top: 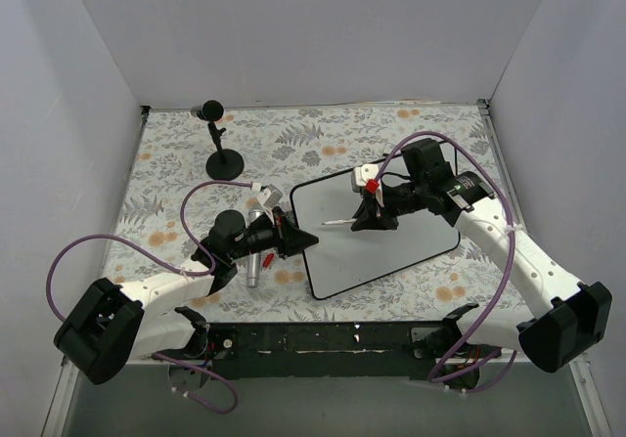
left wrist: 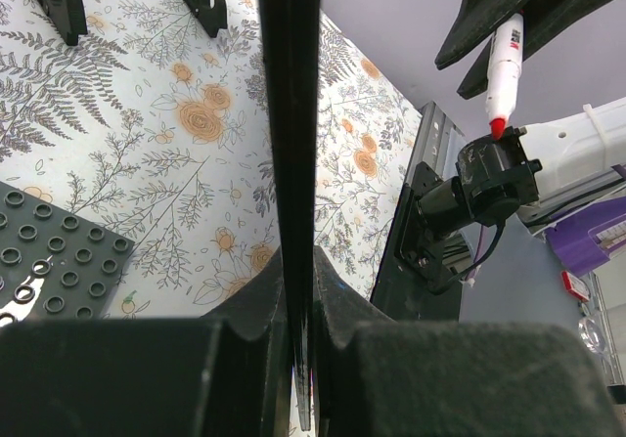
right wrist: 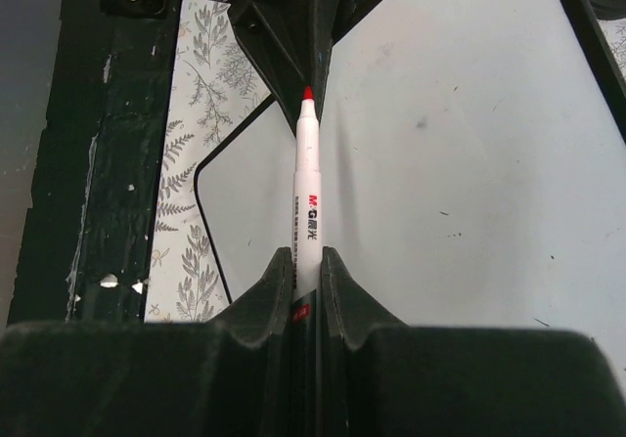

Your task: Write a sentence on the whiteboard

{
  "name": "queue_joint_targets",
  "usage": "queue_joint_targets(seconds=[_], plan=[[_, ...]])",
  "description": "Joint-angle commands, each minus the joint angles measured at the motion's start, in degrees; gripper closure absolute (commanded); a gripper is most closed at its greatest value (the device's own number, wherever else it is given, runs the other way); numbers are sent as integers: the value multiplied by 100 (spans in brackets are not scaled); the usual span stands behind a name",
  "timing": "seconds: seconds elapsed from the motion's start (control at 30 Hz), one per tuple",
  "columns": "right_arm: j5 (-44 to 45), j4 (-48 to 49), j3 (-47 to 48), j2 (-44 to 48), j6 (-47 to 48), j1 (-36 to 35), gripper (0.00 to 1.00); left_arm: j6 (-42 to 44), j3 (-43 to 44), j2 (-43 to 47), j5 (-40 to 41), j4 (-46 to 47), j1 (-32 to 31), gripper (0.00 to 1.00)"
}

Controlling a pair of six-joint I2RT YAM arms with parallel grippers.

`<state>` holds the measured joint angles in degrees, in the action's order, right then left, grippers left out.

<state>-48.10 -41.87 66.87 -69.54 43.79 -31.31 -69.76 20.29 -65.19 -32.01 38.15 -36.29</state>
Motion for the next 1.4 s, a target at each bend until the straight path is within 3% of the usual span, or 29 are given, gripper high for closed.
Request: queue_joint_targets(seconds=[0.0, 1.37], plan=[[-42, 39, 230, 45, 86, -24, 99, 199, 18, 33, 107, 201, -9, 100], [160, 451, 529, -174, -433, -33, 99, -3, 1, 6, 213, 316, -53, 100]])
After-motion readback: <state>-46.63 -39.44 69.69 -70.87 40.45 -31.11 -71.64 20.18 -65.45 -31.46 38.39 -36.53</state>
